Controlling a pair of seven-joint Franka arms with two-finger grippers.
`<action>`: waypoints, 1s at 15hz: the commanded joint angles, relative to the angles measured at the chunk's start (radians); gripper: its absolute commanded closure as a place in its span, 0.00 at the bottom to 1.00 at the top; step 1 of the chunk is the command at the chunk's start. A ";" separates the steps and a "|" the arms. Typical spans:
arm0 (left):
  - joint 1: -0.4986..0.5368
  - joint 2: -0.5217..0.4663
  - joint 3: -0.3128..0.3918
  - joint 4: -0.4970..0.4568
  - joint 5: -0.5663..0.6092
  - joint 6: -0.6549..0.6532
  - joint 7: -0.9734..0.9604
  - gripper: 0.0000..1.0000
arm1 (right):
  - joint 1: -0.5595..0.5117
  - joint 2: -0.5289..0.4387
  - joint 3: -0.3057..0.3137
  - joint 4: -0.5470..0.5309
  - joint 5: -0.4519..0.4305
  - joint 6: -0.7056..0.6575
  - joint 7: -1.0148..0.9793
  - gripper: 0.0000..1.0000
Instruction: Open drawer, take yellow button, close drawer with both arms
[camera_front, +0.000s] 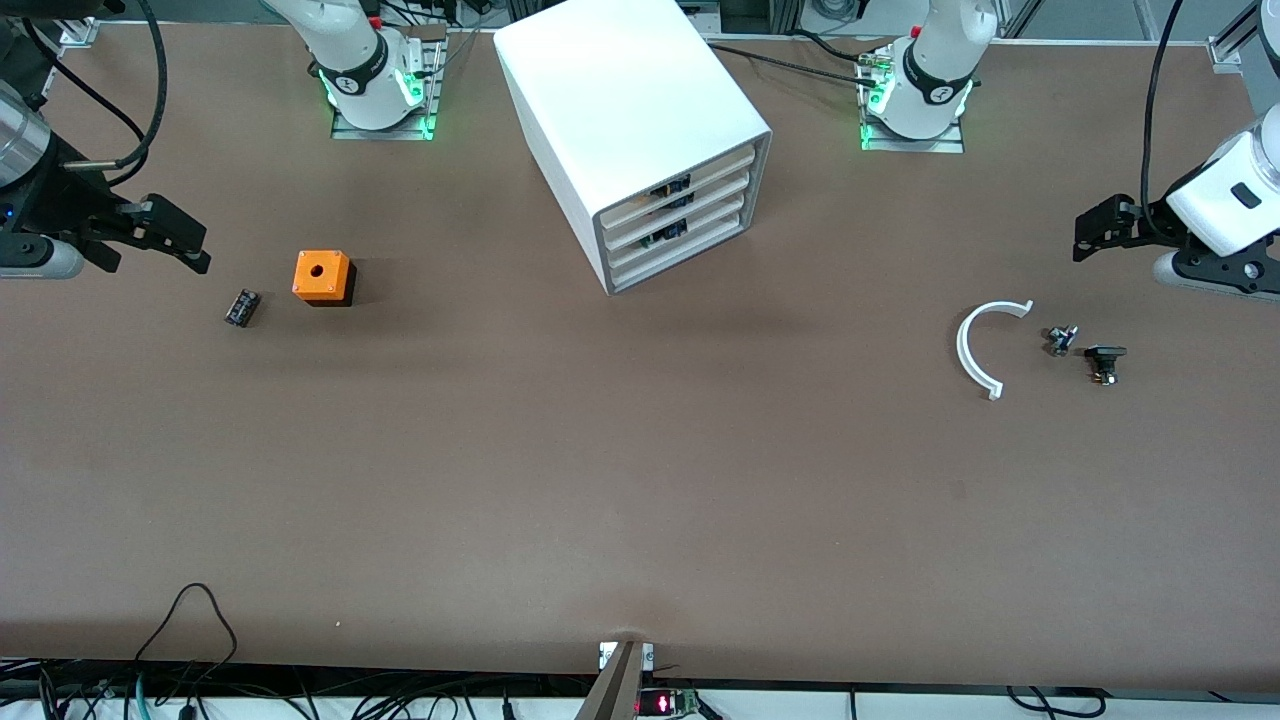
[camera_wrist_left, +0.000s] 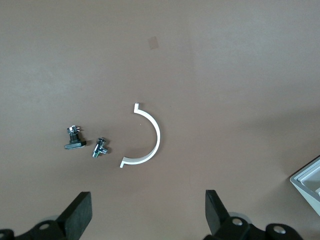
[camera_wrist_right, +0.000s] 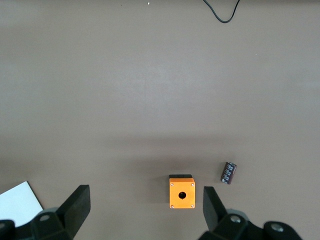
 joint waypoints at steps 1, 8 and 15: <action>0.001 -0.006 0.002 0.014 -0.015 -0.020 -0.004 0.00 | -0.018 0.006 0.014 0.012 0.017 -0.017 -0.003 0.00; 0.001 -0.006 0.002 0.014 -0.015 -0.020 -0.004 0.00 | -0.018 -0.002 0.011 -0.003 -0.001 -0.037 -0.004 0.00; 0.001 -0.004 0.002 0.014 -0.015 -0.020 0.001 0.00 | -0.025 0.010 0.003 -0.013 0.014 -0.048 -0.018 0.00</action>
